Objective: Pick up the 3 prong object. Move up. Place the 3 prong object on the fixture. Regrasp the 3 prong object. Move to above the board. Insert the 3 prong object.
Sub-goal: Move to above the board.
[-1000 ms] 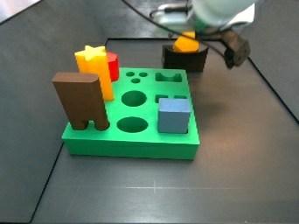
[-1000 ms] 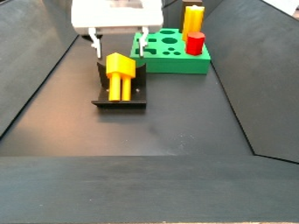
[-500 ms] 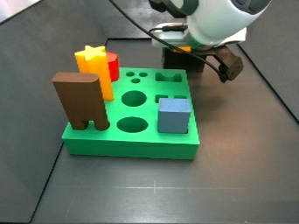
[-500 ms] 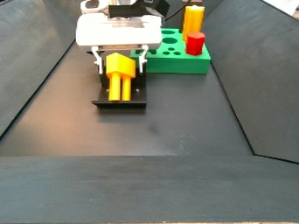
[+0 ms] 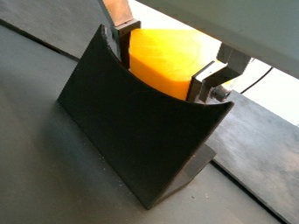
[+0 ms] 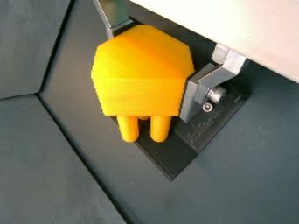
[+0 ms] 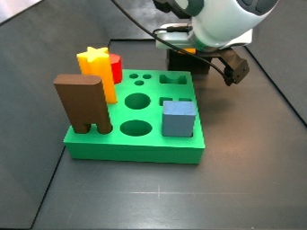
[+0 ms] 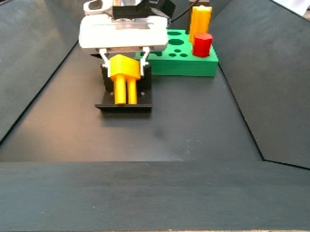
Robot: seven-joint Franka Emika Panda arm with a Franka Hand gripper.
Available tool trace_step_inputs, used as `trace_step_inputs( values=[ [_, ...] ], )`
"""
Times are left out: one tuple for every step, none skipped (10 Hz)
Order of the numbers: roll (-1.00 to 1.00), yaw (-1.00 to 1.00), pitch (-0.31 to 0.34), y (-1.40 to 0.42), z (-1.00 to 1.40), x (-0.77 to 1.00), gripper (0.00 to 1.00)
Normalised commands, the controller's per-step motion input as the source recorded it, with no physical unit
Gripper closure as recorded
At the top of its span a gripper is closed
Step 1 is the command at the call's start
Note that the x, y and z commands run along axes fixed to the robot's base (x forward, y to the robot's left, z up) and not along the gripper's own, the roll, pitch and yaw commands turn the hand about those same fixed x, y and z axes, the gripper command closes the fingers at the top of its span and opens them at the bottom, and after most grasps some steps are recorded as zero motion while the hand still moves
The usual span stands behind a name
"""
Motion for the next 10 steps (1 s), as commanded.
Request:
trace_step_inputs(
  values=[
    [-0.03, -0.2, -0.002, 0.21, 1.0, -0.09, 1.0],
    [-0.06, -0.19, -0.005, 0.21, 1.0, -0.09, 1.0],
    [-0.08, -0.17, 0.003, 0.2, 1.0, -0.1, 1.0],
    [-0.11, -0.13, 0.022, 0.19, 1.0, -0.1, 1.0],
    [-0.12, -0.1, 0.041, 0.18, 1.0, -0.1, 1.0],
    [-0.13, -0.08, 0.052, 0.17, 1.0, -0.1, 1.0],
    [-0.13, -0.04, 0.046, 0.16, 1.0, -0.1, 1.0],
    [-0.13, -0.02, 0.027, 0.15, 1.0, -0.1, 1.0],
    [-0.12, -0.01, 0.018, 0.14, 1.0, -0.11, 1.0],
    [-0.12, 0.0, -0.001, 0.13, 1.0, -0.11, 1.0]
  ],
)
